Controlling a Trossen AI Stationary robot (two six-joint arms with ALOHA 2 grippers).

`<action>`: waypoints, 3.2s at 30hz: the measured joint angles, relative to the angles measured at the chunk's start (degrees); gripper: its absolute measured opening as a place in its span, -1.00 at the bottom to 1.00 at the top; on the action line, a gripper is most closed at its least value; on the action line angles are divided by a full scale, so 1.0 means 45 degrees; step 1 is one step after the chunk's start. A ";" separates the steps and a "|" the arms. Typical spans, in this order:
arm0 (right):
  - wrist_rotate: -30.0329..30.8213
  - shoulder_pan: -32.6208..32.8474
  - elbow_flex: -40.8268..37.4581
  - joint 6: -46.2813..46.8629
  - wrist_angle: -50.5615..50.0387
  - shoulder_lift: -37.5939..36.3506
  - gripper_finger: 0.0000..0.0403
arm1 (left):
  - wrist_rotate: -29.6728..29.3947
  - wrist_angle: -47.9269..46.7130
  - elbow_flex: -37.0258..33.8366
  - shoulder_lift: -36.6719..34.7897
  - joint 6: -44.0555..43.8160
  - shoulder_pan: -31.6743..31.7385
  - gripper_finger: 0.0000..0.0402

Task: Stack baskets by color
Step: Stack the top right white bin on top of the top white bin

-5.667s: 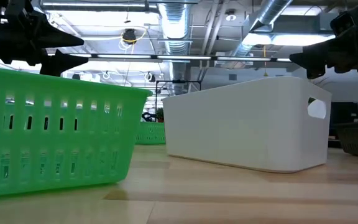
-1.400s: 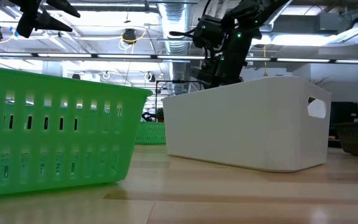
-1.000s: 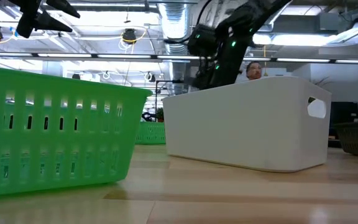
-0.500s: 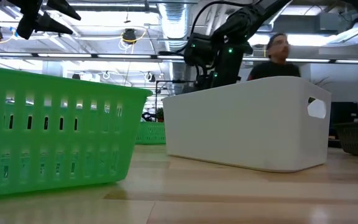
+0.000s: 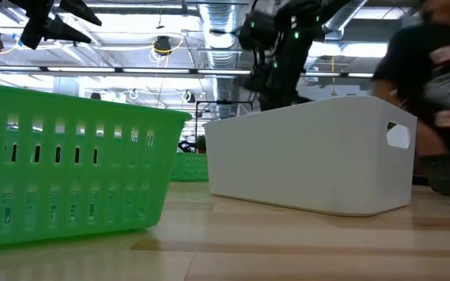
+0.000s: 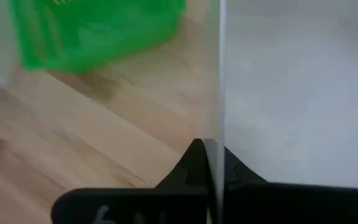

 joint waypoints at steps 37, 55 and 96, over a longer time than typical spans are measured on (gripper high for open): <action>-0.2419 0.1172 1.2321 -0.1299 0.4140 0.8451 -1.00 | -0.1106 0.0772 0.1559 0.0000 0.2559 0.0003 0.12; -0.3067 0.1488 1.2345 -0.1490 0.6294 0.8681 -1.00 | -0.1194 0.0769 0.1559 -0.0001 0.2564 0.0001 0.12; -0.2592 0.1510 1.2484 -0.2565 0.1064 0.8957 -0.99 | -0.1276 0.0665 0.1554 0.0000 0.2554 0.0005 0.12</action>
